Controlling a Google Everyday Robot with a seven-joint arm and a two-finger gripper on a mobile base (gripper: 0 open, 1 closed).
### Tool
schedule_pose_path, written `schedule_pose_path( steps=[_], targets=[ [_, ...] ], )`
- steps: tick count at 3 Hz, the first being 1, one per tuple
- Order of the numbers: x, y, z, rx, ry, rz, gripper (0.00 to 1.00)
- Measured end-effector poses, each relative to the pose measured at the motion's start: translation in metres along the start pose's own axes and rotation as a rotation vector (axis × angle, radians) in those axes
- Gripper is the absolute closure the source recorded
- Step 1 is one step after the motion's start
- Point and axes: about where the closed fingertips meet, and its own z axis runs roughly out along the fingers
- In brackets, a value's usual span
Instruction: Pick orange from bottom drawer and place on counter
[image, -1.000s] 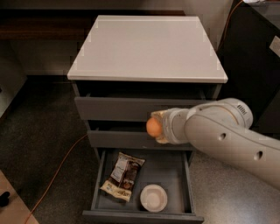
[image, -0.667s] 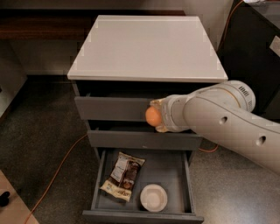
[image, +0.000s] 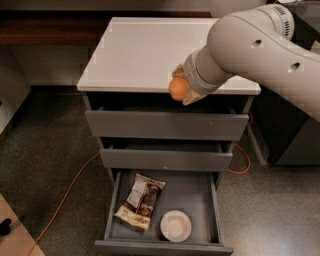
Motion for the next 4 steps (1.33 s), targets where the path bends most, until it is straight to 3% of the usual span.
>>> schedule_pose_path(
  steps=[1,2,4],
  targets=[
    [0.0,0.0,0.0,0.0,0.0,0.0,1.0],
    [0.015,-0.016,0.005,-0.007,0.004,-0.031,1.0],
    [0.066,-0.069,0.037,-0.062,0.019,-0.149,1.0]
  ],
)
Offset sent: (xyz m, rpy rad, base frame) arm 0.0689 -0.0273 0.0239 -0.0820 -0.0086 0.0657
